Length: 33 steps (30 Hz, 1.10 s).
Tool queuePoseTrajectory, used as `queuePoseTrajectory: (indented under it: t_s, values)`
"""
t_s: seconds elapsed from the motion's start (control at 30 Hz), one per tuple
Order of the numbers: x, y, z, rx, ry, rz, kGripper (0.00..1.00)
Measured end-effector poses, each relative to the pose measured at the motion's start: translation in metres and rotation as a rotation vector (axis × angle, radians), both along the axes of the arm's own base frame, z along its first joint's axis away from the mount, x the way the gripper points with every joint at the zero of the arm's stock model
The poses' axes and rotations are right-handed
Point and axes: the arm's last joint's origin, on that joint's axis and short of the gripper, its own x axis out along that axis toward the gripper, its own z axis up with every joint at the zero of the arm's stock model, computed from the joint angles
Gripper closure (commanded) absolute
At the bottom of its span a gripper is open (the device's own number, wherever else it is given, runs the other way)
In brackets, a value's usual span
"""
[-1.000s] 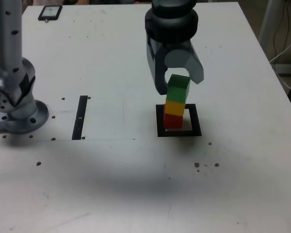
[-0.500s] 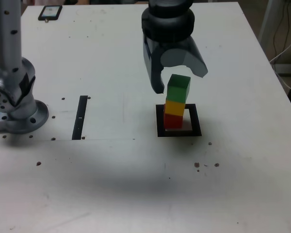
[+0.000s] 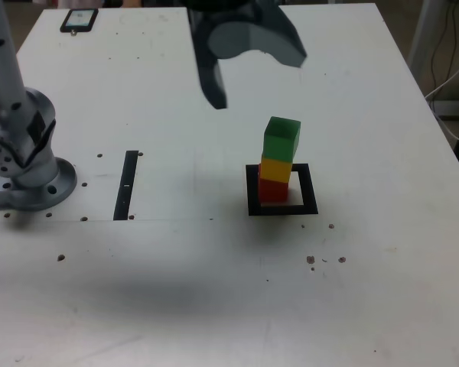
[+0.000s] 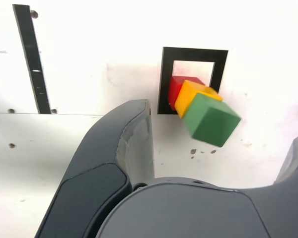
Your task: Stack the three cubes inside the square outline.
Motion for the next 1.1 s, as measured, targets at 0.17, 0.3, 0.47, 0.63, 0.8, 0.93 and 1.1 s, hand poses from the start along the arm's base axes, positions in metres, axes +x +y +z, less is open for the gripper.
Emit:
queuePoseTrajectory:
  t_s: [0.17, 0.3, 0.47, 0.63, 0.8, 0.93, 1.1]
  values:
    - [-0.026, 0.013, -0.015, -0.051, 0.086, -0.030, 0.00]
    - [-0.046, 0.017, -0.034, -0.072, 0.163, -0.054, 0.00]
    - [-0.068, 0.018, -0.043, -0.075, 0.198, -0.092, 0.00]
    - [-0.084, 0.019, -0.049, -0.076, 0.222, -0.104, 0.00]
    - [-0.099, 0.020, -0.058, -0.085, 0.248, -0.101, 0.00]
    - [-0.116, 0.018, -0.080, -0.100, 0.279, -0.102, 0.00]
    - [-0.121, 0.013, -0.101, -0.109, 0.255, -0.136, 0.00]
